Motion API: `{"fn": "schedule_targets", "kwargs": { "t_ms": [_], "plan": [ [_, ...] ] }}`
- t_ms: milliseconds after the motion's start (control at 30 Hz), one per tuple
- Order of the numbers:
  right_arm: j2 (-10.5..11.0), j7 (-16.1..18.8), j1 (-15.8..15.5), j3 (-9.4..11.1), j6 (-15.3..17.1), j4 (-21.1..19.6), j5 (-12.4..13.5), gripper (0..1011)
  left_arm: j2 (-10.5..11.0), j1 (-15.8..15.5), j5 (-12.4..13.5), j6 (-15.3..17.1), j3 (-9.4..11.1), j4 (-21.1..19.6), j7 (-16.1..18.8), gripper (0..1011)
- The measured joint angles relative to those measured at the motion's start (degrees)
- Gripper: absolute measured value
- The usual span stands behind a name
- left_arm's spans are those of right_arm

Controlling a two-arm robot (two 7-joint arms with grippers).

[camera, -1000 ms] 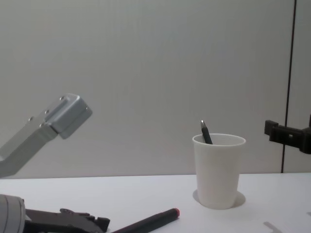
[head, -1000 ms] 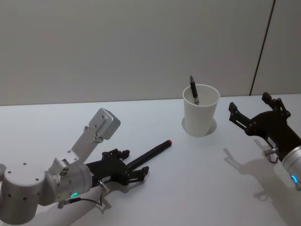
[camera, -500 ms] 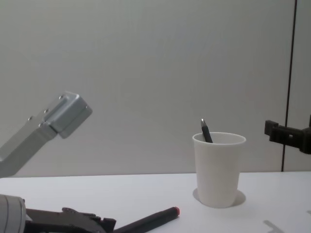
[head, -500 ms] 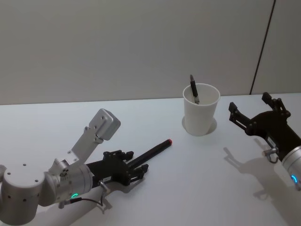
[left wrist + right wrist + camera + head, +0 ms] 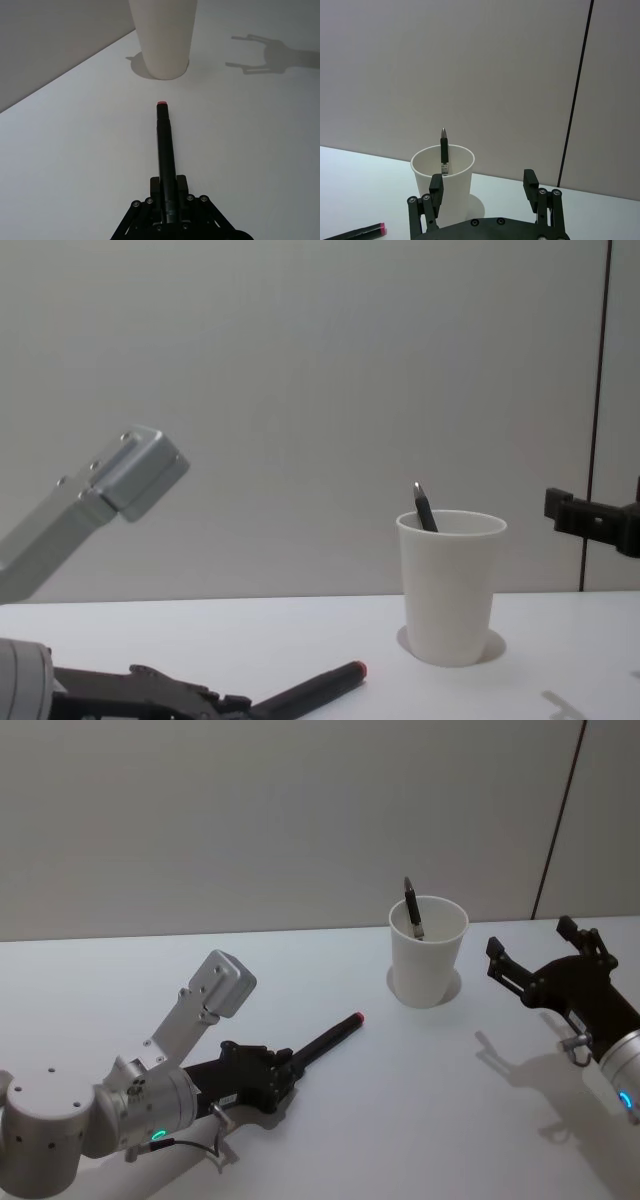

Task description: Place the pen into the pen holder.

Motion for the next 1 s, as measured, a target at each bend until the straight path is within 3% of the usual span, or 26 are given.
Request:
{"fn": "schedule_targets", "kwargs": {
  "t_ms": [500, 1000],
  "plan": [
    [0.00, 0.00, 0.00, 0.00, 0.00, 0.00, 0.00, 1001, 0.04, 0.09, -0.51, -1.06, -0.06, -0.16, -0.10, 185],
    [0.00, 0.00, 0.00, 0.00, 0.00, 0.00, 0.00, 1002, 0.80, 2.19, -4.28, -9.97, -0.80, -2.05, 3.76, 183]
  ]
}}
